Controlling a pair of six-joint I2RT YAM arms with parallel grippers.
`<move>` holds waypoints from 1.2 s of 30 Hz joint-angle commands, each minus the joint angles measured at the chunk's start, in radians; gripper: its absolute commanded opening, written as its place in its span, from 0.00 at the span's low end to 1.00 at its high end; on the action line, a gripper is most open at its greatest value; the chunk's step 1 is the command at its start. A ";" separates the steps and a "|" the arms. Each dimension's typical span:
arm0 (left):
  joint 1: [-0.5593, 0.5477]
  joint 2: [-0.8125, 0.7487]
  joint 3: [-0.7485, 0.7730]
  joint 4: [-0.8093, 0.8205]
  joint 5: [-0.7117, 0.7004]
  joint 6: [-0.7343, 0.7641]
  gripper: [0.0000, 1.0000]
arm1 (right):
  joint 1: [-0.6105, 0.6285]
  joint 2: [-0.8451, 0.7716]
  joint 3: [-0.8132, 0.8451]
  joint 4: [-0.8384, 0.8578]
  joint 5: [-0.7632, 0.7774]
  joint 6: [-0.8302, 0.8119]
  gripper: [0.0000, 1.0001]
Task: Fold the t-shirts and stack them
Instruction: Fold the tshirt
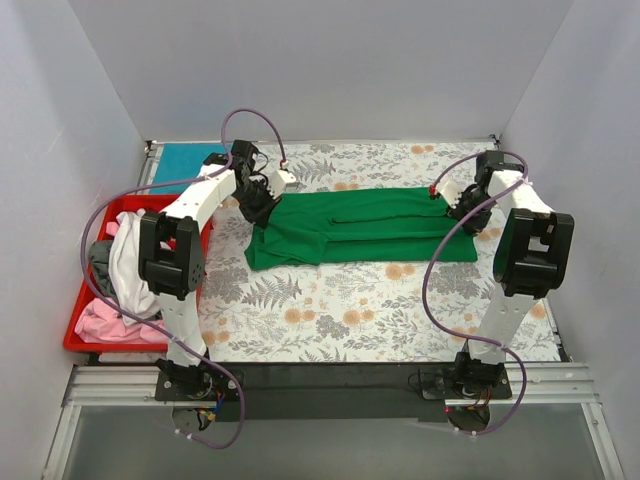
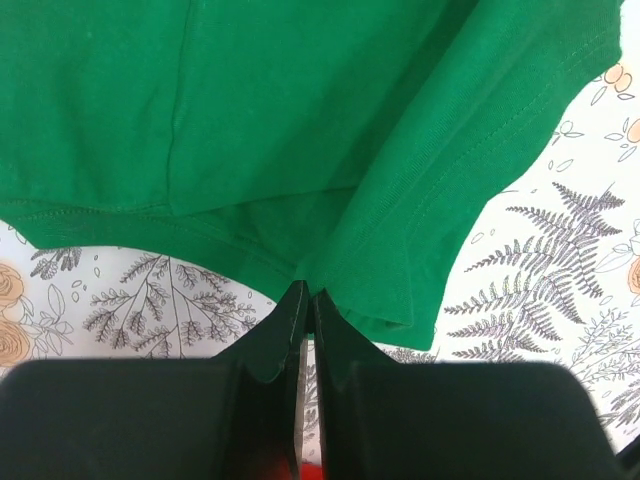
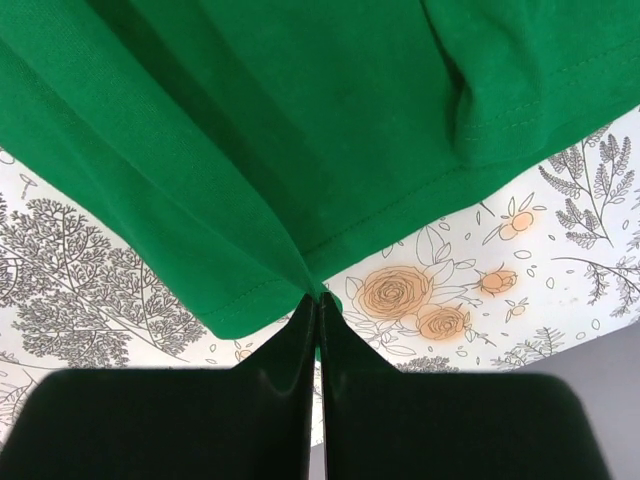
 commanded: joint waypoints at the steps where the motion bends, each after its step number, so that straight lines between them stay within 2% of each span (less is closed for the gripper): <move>1: 0.004 0.005 0.053 0.018 0.008 0.008 0.00 | 0.002 0.018 0.059 -0.040 0.010 -0.066 0.01; 10: 0.001 0.054 0.103 0.017 -0.001 0.023 0.00 | 0.017 0.040 0.063 -0.039 0.010 -0.055 0.01; 16: -0.025 0.111 0.192 -0.017 -0.009 0.046 0.00 | 0.017 0.040 0.066 -0.040 0.008 -0.054 0.01; 34: -0.042 0.146 0.194 0.037 -0.052 0.040 0.00 | 0.017 0.058 0.065 -0.036 0.022 -0.031 0.02; 36: -0.035 0.137 0.200 0.070 -0.046 0.009 0.06 | 0.017 0.051 0.059 -0.034 0.026 -0.025 0.06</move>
